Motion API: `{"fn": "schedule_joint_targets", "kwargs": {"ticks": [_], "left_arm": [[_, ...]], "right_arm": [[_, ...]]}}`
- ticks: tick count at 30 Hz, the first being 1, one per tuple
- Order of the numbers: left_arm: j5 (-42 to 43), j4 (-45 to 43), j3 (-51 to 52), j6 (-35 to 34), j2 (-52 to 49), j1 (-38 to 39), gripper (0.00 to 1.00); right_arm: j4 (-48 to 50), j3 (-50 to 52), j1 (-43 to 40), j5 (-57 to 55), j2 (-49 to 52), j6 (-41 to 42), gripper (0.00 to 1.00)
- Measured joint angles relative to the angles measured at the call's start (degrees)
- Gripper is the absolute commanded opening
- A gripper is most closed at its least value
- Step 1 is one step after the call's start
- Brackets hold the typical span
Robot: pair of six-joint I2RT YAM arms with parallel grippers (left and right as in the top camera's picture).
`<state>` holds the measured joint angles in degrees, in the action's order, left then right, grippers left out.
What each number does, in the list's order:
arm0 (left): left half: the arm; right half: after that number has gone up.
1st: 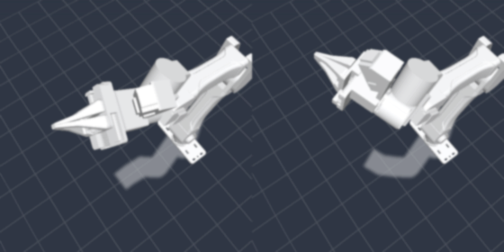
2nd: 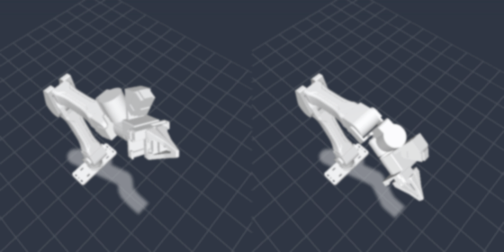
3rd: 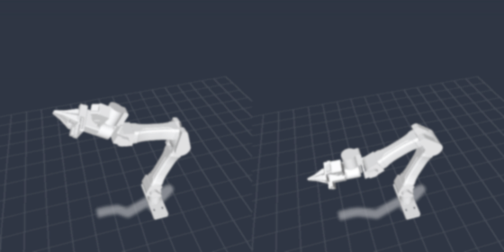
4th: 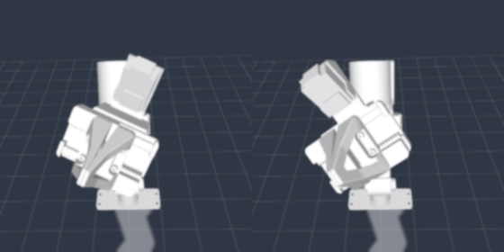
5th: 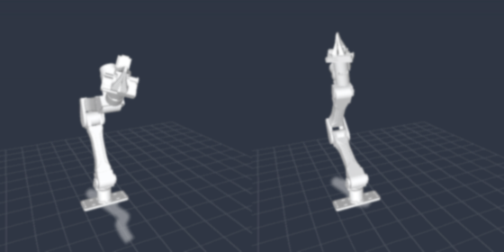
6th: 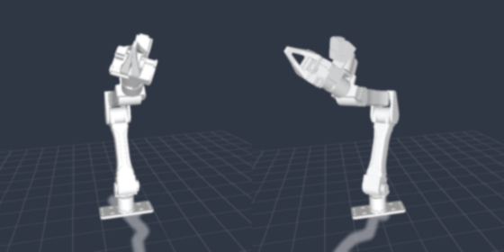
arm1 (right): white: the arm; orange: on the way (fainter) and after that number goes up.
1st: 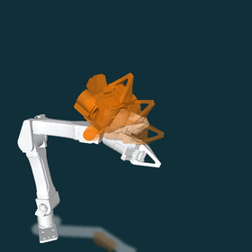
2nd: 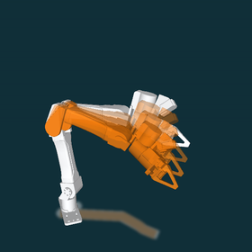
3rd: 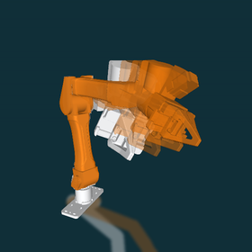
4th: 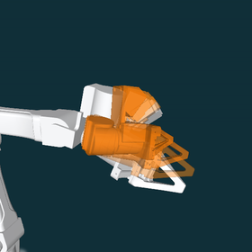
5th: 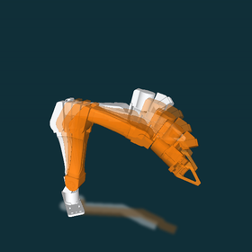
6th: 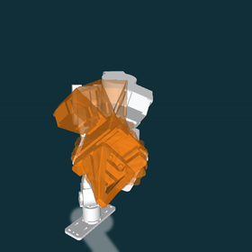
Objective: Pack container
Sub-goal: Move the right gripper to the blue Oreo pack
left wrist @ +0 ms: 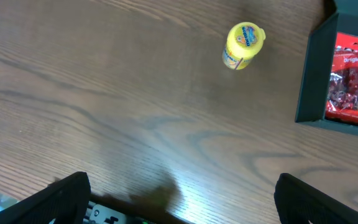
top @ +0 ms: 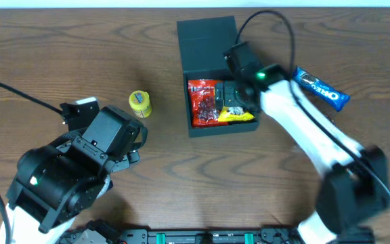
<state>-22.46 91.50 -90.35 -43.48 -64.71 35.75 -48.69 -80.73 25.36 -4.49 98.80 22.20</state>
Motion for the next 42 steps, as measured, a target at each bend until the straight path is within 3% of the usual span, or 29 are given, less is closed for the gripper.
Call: {"fn": "schedule_joint_targets", "kwargs": {"ticks": [4, 8, 16, 22, 27, 32, 42], "left_arm": [[0.0, 0.0, 0.0, -0.02, 0.0, 0.0, 0.95], [-0.02, -0.04, 0.0, 0.0, 0.0, 0.0, 0.95], [0.0, 0.31, 0.0, 0.0, 0.0, 0.0, 0.95], [0.02, 0.46, 0.0, 0.0, 0.0, 0.0, 0.95], [0.02, 0.48, 0.0, 0.0, 0.0, 0.0, 0.95], [0.33, 0.48, 0.02, 0.0, 0.04, 0.0, 0.95], [0.7, 0.11, 0.02, 0.0, 0.07, 0.0, 0.95]], "right_arm": [[-3.63, -2.71, 0.0, 3.02, -16.96, -13.0, 0.99], [-10.05, -2.97, -3.15, 2.99, -25.99, -25.22, 0.99], [-18.12, -2.95, -8.11, -1.33, -34.6, -31.61, 0.99], [-14.56, -2.95, -8.72, -4.57, -38.45, -37.05, 0.99], [-12.07, -5.7, -16.48, -5.03, -31.8, -47.47, 0.99], [-16.28, -15.1, -29.16, 4.46, -19.56, -56.7, 0.99], [-16.87, -22.4, -39.67, 15.15, 6.29, -63.93, 0.99]]}}
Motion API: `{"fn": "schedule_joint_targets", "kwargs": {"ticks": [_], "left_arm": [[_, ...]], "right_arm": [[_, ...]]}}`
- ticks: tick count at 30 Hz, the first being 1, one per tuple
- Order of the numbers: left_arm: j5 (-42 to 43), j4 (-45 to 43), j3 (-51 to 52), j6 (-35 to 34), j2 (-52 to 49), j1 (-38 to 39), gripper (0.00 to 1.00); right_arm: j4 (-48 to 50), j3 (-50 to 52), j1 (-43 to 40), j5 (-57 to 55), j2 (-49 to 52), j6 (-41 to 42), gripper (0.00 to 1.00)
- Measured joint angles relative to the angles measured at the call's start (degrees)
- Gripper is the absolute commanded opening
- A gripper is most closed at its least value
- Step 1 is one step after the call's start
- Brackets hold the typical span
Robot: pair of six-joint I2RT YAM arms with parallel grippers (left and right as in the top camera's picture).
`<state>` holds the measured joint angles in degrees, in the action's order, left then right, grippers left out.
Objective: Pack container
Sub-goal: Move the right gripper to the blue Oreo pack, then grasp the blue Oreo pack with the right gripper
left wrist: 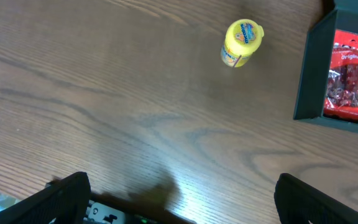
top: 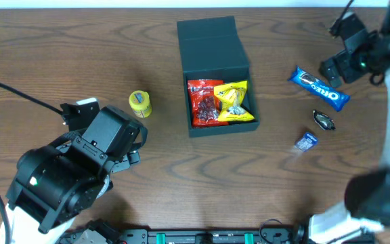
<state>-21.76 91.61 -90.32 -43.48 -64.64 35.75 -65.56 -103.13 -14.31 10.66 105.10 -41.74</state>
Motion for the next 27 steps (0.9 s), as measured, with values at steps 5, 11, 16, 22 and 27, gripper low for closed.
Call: {"fn": "schedule_joint_targets", "kwargs": {"ticks": [5, 11, 16, 22, 27], "left_arm": [[0.37, -0.07, 0.0, 0.0, 0.0, 0.0, 0.95], [0.46, -0.46, 0.0, 0.0, 0.0, 0.0, 0.95], [0.61, -1.51, 0.0, 0.0, 0.0, 0.0, 0.95], [0.61, -2.05, 0.0, 0.0, 0.0, 0.0, 0.95], [0.61, -2.08, 0.0, 0.0, 0.0, 0.0, 0.95]], "right_arm": [[4.79, -0.11, -0.15, -0.68, 12.24, -0.98, 0.99], [8.17, -0.13, -0.15, -2.01, 18.23, -0.98, 0.99], [9.33, -0.2, -0.15, -3.19, 21.44, -1.01, 0.99], [10.4, -0.24, -0.15, -3.76, 23.82, -0.79, 0.99], [10.38, -0.31, -0.15, -4.07, 25.83, -0.72, 0.99]]}}
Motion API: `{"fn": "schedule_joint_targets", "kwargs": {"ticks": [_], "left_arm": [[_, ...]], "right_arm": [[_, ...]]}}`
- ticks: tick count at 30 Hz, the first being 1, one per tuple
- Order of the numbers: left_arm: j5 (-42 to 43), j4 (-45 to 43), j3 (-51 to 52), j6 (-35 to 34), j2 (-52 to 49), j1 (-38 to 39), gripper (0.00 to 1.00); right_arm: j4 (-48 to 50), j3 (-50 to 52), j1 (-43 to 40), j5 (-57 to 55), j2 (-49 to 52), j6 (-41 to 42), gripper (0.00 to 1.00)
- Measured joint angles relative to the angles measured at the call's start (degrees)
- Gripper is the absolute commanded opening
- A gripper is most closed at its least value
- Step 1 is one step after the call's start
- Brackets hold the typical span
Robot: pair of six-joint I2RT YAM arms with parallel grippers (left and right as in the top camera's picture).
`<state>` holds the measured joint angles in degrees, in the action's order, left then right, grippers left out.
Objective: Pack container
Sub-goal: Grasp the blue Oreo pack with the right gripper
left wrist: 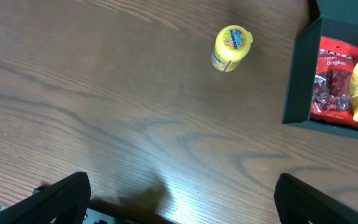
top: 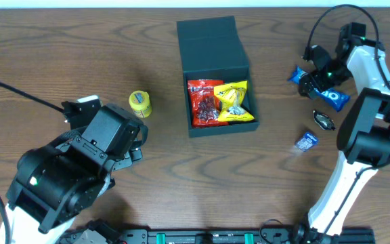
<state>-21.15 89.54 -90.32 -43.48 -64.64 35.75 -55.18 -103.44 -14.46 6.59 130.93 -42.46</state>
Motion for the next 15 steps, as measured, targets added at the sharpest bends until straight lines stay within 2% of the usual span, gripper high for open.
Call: {"fn": "schedule_joint_targets", "kwargs": {"ticks": [7, 10, 15], "left_arm": [[0.0, -0.13, 0.0, 0.0, 0.0, 0.0, 0.95], [0.0, -0.17, 0.0, 0.0, 0.0, 0.0, 0.95], [0.0, -0.2, 0.0, 0.0, 0.0, 0.0, 0.95]], "right_arm": [[0.02, 0.0, 0.0, -0.9, 0.48, 1.64, 0.97], [0.0, 0.0, 0.0, -1.09, 0.48, 2.38, 0.85], [-0.02, 0.0, 0.0, -1.79, 0.48, 3.32, 0.71]]}}
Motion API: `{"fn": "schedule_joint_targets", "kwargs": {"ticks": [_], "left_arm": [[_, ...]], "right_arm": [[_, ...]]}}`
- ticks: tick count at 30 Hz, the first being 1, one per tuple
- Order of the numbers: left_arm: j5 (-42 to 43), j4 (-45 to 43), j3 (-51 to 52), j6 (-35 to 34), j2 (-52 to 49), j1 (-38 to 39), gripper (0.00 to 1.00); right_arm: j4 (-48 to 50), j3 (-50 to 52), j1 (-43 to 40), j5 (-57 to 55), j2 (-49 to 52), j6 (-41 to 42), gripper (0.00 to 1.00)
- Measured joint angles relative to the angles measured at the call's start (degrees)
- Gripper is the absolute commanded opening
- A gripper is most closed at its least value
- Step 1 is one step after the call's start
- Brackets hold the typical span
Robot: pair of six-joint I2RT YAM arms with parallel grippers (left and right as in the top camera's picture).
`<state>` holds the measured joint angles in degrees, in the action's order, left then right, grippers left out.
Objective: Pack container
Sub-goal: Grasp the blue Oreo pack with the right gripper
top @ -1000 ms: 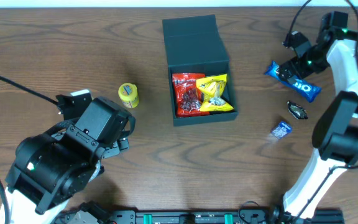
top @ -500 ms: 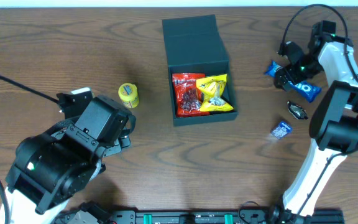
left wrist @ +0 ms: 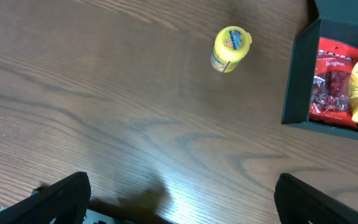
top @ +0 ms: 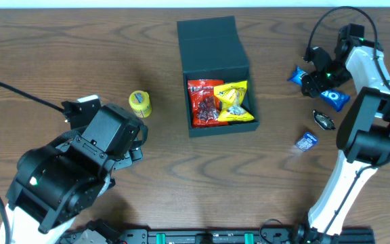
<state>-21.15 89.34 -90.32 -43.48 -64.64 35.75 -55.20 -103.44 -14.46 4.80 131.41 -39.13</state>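
Note:
The dark box (top: 215, 57) stands open at the table's middle, its lid folded back. Inside lie a red packet (top: 204, 103) and a yellow packet (top: 235, 102), both also in the left wrist view: red packet (left wrist: 329, 78), yellow packet. A blue Oreo bar (top: 334, 99) lies at the far right. My right gripper (top: 313, 79) is over its left half; whether it grips cannot be told. A yellow bottle (top: 139, 104) lies on its side left of the box. My left gripper (left wrist: 179, 199) hangs open over bare wood, short of the yellow bottle (left wrist: 230, 48).
A small dark wrapped sweet (top: 324, 120) and a small blue one (top: 307, 141) lie below the Oreo bar. The left arm's bulk (top: 73, 169) fills the lower left. The right arm's cable (top: 330, 17) loops above the right gripper.
First my right gripper was inside the box at the yellow packet. Later the packet lay beside the red one and the gripper was at the far right, above the Oreo bar. Then it was down on the bar, as now. The left arm barely shifted.

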Motion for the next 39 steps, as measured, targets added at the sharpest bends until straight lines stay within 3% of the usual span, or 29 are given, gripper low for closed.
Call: {"fn": "schedule_joint_targets", "kwargs": {"ticks": [4, 20, 24, 34, 39], "left_arm": [[0.0, 0.0, 0.0, 0.0, 0.0, 0.0, 0.95], [0.0, 0.0, 0.0, 0.0, 0.0, 0.0, 0.95], [-0.02, 0.0, 0.0, 0.0, 0.0, 0.0, 0.95], [-0.02, 0.0, 0.0, 0.0, 0.0, 0.0, 0.95], [-0.04, 0.0, 0.0, 0.0, 0.0, 0.0, 0.95]], "right_arm": [[-0.02, 0.0, 0.0, -0.44, 0.0, 0.48, 0.55], [-0.44, 0.0, 0.0, -0.57, 0.0, 1.01, 0.36], [-0.44, 0.0, 0.0, -0.57, 0.0, 1.33, 0.18], [1.29, -0.09, 0.0, -0.52, 0.0, 5.75, 0.01], [1.38, -0.85, 0.0, 0.24, -0.2, 11.17, 0.01]]}}
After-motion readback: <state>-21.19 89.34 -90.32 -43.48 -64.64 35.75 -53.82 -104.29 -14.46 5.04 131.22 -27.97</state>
